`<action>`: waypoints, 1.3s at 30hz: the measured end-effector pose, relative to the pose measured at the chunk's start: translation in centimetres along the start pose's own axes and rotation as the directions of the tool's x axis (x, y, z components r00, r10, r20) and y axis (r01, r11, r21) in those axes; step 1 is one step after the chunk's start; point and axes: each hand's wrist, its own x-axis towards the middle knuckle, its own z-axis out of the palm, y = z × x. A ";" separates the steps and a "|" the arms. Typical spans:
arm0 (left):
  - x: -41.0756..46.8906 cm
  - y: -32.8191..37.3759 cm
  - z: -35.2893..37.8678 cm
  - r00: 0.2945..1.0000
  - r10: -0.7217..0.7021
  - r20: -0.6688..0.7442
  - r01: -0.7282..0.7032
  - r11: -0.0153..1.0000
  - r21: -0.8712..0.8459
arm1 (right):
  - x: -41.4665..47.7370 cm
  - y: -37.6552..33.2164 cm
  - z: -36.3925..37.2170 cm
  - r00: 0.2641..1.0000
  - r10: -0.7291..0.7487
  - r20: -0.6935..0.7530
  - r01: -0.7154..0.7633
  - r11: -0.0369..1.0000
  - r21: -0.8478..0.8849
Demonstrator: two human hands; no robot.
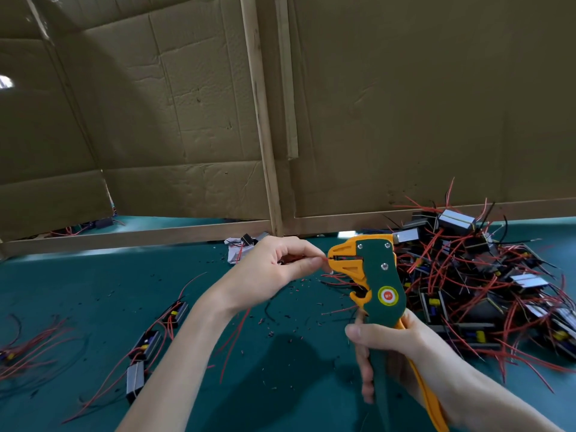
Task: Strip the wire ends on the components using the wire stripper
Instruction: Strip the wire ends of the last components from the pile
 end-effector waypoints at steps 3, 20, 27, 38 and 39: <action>0.1 -1.1 0.2 0.998 -0.058 -0.016 0.059 0.991 0.121 | 0.1 1.1 1.1 0.997 0.023 -0.069 -0.022 1.000 0.008; 10.5 4.2 6.0 0.868 0.216 -0.446 -0.209 0.976 0.067 | 2.1 1.9 -0.1 0.965 0.244 0.097 -0.260 0.839 0.478; 10.5 3.5 11.3 0.978 0.024 0.207 -0.022 1.000 -0.015 | 2.2 1.5 -0.7 0.971 0.231 0.064 -0.232 0.843 0.485; -2.1 -5.7 -6.2 0.508 -0.808 -0.297 0.755 0.252 0.605 | 2.5 2.2 -0.7 0.958 0.263 0.110 -0.283 0.832 0.477; -4.2 -7.0 -6.9 0.365 -0.852 -0.376 0.811 0.093 0.578 | 2.5 2.1 -0.7 0.960 0.256 0.110 -0.277 0.838 0.470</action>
